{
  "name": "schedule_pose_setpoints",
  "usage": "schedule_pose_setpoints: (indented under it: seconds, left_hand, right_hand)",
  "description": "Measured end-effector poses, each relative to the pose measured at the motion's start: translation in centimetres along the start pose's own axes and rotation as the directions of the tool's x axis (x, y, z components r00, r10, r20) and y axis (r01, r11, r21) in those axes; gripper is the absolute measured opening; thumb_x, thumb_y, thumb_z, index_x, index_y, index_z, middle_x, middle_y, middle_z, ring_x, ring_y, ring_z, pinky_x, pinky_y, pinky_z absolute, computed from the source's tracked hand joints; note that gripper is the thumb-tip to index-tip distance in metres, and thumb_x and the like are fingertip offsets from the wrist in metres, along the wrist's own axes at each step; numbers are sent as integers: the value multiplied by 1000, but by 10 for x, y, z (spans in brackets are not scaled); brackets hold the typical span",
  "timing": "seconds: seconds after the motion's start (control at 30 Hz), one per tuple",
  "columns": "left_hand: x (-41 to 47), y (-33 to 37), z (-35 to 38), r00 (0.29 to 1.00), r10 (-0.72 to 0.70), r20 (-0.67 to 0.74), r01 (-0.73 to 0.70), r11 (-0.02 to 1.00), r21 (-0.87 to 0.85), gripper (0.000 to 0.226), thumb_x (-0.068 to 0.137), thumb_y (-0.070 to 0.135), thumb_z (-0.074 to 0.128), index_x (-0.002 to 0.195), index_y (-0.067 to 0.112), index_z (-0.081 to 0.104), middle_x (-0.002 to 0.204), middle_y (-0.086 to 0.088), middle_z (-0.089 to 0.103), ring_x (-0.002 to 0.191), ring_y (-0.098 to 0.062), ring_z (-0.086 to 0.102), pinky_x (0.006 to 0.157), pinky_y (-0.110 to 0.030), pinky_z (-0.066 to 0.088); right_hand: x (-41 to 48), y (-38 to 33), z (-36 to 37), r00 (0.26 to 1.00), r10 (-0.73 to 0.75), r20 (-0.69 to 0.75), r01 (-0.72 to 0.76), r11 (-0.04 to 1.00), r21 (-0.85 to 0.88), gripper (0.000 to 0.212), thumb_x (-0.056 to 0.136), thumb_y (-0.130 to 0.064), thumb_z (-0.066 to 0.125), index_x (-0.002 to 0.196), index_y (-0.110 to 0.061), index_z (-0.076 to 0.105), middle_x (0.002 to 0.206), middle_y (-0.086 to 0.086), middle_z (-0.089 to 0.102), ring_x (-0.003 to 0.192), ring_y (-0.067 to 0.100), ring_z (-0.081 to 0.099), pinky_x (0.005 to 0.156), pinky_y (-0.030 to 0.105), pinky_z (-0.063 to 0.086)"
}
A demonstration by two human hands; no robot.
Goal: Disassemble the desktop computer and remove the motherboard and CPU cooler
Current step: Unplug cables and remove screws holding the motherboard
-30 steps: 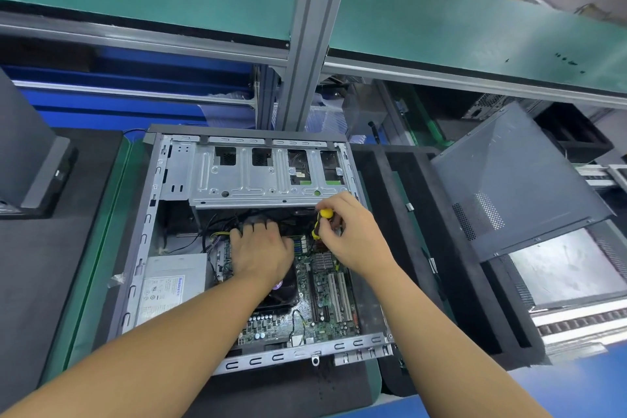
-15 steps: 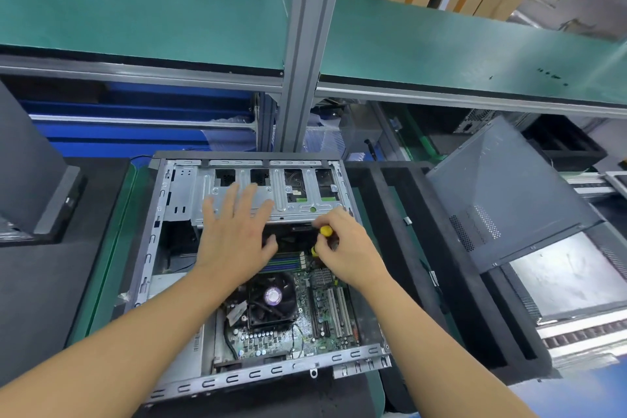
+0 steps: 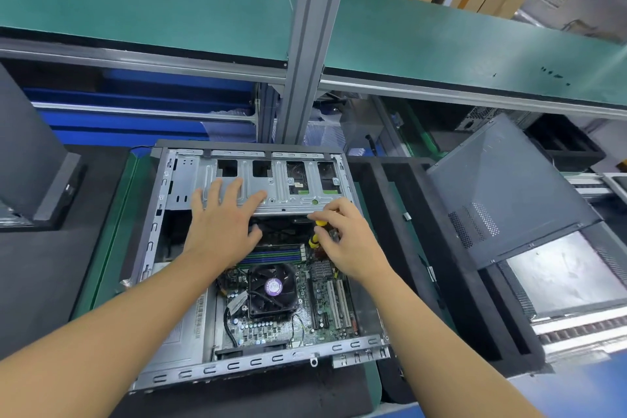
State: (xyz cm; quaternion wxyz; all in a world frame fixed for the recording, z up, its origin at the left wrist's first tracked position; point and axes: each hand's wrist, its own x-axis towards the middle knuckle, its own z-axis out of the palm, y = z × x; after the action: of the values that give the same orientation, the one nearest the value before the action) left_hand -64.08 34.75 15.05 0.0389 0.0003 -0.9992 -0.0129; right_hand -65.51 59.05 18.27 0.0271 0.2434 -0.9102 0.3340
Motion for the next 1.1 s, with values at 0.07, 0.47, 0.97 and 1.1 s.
schedule_pose_setpoints:
  seconds: [0.07,0.47,0.97,1.1]
  left_hand:
    - [0,1,-1,1000,2,-6,-2,1000,5,60,91,50,46,147,44,27,159,-6,22,144,-37,16,113,-57,18]
    - [-1,2,-5,1000,4,-3,-4,1000,18,61,91,45,49,147,43,25,158,-6,22,143,-37,16,113,-56,20]
    - [-2,3,-7,1000,14,0,-14,1000,27,62,90,40,49,147,41,24,157,-9,21,141,-38,18,112,-55,22]
    - [-1,3,-7,1000,14,-1,-14,999,29,63,90,40,49,147,41,23,158,-9,20,141,-38,17,112,-56,21]
  right_hand:
    - [-1,0,0,1000,-2,-3,2,1000,18,22,91,-1,59,103,-14,72,104,-4,54,98,10,52,83,18,43]
    - [0,0,2,997,73,11,-73,997,-9,16,91,-13,67,97,-22,56,97,-8,56,97,10,46,82,24,43]
    - [0,0,4,998,-1,68,5,998,-62,18,92,-17,64,108,-21,70,108,-11,53,85,-1,51,79,26,49]
    - [2,1,2,996,73,53,-72,997,-20,10,88,-28,73,89,-18,73,99,-8,45,89,6,49,79,23,43]
